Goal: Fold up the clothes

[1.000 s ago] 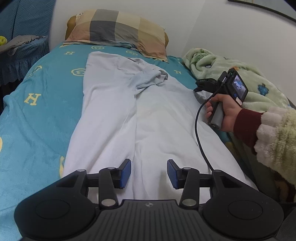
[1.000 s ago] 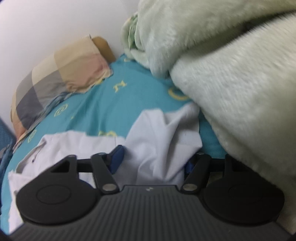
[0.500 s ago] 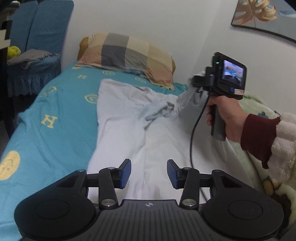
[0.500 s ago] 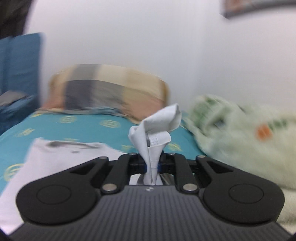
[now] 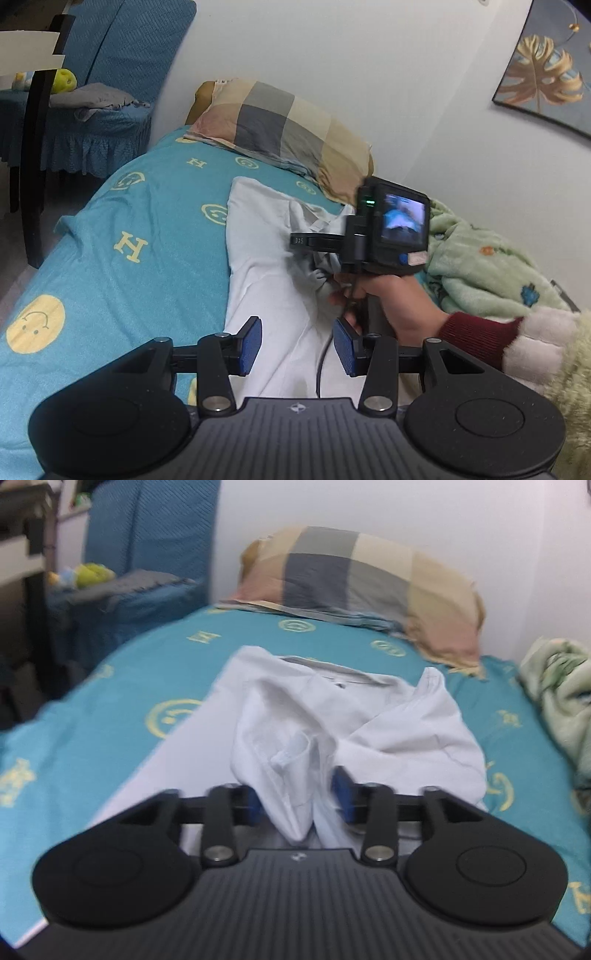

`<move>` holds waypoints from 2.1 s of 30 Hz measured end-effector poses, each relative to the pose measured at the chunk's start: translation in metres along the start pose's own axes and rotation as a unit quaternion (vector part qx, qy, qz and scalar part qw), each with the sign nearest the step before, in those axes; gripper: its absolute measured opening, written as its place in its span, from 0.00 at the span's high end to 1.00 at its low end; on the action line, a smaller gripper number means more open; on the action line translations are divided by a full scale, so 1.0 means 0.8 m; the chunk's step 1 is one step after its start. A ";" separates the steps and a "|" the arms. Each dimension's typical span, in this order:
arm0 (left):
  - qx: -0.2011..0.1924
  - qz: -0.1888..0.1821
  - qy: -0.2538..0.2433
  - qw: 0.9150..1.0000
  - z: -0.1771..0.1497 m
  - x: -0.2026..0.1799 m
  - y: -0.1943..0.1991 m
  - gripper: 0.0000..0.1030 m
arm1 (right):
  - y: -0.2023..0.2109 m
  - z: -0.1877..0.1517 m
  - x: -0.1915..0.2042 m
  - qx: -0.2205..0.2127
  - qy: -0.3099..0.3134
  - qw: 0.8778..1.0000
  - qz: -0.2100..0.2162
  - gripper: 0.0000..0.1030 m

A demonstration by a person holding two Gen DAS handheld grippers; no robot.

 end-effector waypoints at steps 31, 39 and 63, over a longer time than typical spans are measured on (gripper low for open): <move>0.099 -0.035 -0.081 0.991 -0.091 -0.125 0.020 0.55 | 0.457 -0.170 -0.160 -0.080 -0.206 0.973 -0.059 0.24; 0.148 -0.107 -0.061 0.981 -0.151 -0.247 -0.025 0.52 | 0.479 -0.186 -0.209 -0.138 -0.259 0.950 -0.110 0.24; 0.216 -0.100 0.021 0.971 -0.114 -0.155 -0.008 0.99 | 0.444 -0.194 -0.199 -0.076 -0.261 0.962 -0.024 0.24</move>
Point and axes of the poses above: each gripper's, at about its wrist camera, not at the fingertips, and y roughly against the way its jaws point, x to its left, z to its top, the point moved 3 cm from there along -y, roughly the way its jaws point
